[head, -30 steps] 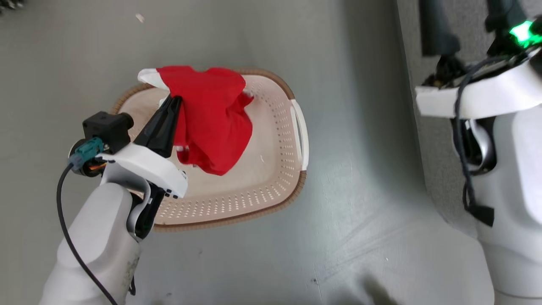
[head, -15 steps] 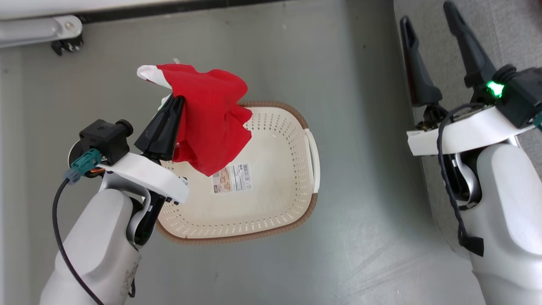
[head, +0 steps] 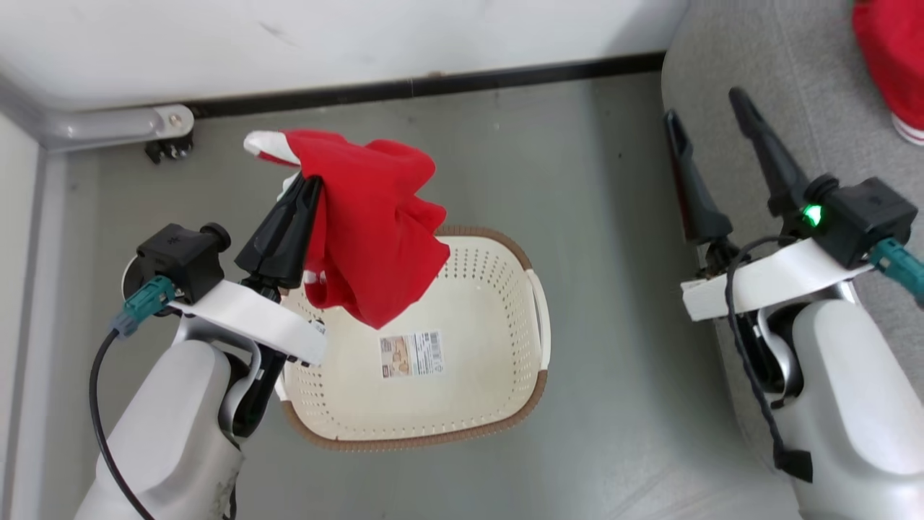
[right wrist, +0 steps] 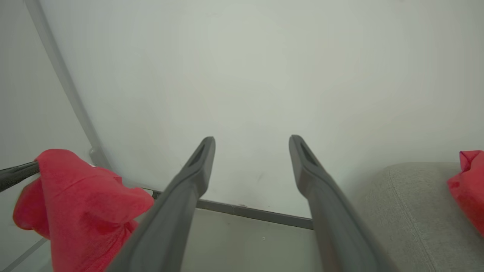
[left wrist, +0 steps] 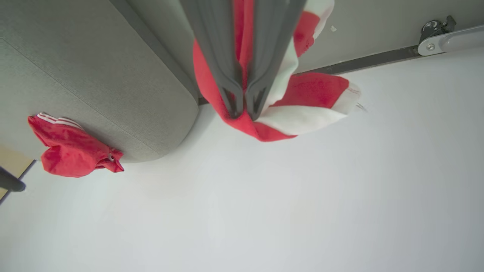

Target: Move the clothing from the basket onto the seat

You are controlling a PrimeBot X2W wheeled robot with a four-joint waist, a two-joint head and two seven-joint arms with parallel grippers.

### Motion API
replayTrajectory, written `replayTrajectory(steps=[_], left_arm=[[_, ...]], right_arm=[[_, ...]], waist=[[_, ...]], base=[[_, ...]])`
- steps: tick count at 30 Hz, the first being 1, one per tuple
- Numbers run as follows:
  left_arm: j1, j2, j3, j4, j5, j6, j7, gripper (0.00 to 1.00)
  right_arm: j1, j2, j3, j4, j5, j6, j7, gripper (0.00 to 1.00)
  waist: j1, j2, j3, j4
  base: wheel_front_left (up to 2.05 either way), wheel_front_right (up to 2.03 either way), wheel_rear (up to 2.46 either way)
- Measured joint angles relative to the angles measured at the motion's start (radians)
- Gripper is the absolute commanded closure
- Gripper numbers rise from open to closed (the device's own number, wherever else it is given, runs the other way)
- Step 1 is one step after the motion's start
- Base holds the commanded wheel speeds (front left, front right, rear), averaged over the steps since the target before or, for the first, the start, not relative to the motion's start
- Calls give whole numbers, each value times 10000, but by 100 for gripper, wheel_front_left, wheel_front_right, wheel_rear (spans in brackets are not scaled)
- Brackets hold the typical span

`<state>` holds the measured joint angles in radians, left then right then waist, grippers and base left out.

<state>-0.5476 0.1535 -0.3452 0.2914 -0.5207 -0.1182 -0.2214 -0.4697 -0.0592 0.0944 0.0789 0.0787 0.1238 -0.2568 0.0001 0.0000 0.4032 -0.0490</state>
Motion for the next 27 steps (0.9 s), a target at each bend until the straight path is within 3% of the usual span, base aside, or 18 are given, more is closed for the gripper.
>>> replayTrajectory(steps=[27], left_arm=[[-105,128,-399,-1197,127,-2,546,100]], right_arm=[[1665,-393,2059,468,1204,0,2,0]], waist=[[0,0,-2221,168]], base=[[0,0,0]])
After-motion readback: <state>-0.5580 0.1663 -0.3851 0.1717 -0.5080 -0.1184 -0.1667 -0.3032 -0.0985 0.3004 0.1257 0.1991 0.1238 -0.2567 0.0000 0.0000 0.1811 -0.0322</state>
